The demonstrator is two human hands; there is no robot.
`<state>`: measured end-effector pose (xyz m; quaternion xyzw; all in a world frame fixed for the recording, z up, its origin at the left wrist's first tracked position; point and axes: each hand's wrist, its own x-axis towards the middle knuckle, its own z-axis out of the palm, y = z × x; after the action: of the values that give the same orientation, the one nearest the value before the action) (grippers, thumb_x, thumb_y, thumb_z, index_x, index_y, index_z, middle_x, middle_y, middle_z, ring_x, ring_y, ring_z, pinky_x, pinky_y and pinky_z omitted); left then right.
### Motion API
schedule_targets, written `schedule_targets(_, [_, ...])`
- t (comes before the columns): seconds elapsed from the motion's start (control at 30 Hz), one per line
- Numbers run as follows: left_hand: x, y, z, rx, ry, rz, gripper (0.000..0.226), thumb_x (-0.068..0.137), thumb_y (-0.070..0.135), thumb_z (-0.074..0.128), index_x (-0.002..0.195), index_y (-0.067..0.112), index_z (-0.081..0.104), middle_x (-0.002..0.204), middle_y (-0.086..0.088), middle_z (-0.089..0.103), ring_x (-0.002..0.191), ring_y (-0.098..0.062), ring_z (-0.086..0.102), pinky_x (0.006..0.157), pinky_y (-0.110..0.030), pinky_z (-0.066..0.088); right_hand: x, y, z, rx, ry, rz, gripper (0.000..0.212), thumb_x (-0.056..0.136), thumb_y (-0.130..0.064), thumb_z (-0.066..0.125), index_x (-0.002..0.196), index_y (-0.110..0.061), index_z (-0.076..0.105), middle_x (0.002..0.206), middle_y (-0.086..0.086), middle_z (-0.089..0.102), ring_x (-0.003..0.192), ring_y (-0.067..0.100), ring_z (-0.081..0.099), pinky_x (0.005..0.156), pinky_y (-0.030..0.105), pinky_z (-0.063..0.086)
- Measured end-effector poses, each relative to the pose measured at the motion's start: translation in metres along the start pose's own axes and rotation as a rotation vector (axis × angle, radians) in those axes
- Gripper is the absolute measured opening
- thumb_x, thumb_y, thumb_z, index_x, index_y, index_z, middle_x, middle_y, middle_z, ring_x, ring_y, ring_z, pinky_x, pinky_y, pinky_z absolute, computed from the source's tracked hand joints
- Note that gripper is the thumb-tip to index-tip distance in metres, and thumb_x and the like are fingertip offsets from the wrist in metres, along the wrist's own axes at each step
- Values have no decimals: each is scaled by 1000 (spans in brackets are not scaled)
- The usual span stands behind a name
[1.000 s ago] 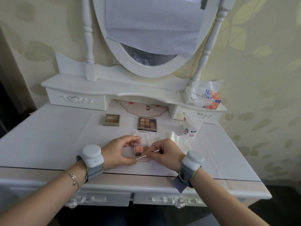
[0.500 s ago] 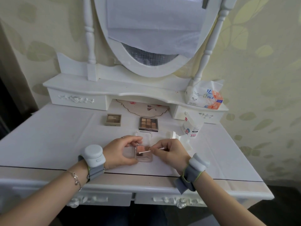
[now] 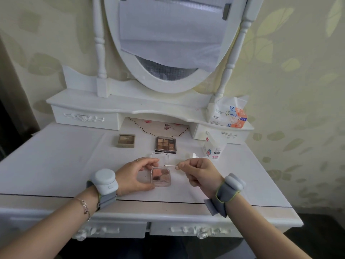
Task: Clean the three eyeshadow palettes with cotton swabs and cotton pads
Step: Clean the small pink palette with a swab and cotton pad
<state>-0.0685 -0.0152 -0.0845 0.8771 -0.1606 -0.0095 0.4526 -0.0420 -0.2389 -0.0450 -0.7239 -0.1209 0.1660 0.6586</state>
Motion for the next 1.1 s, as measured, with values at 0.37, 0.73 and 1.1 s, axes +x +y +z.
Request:
schedule_targets(0.37, [16, 24, -6, 39, 40, -21, 74, 49, 69, 62, 116, 47, 41, 123, 19, 52, 109, 6, 45, 83, 1, 31, -1, -18, -50, -447, 435, -24, 18, 83, -18, 65, 65, -14, 69, 36, -13, 42, 34, 4, 33, 44, 18, 28])
schedule_targets(0.73, [80, 66, 35, 353, -129, 24, 54, 77, 27, 62, 129, 19, 52, 125, -1, 52, 105, -11, 50, 81, -14, 34, 7, 8, -50, -769, 336, 30, 29, 78, -15, 61, 50, -22, 54, 53, -8, 49, 51, 7, 40, 45, 12, 31])
schedule_targets(1.1, [90, 60, 50, 489, -129, -7, 40, 84, 8, 55, 125, 13, 56, 126, -4, 52, 114, -17, 51, 90, -14, 32, 7, 6, -52, -916, 267, -31, 22, 79, -11, 54, 57, -10, 57, 62, 1, 46, 62, 14, 37, 53, 20, 32])
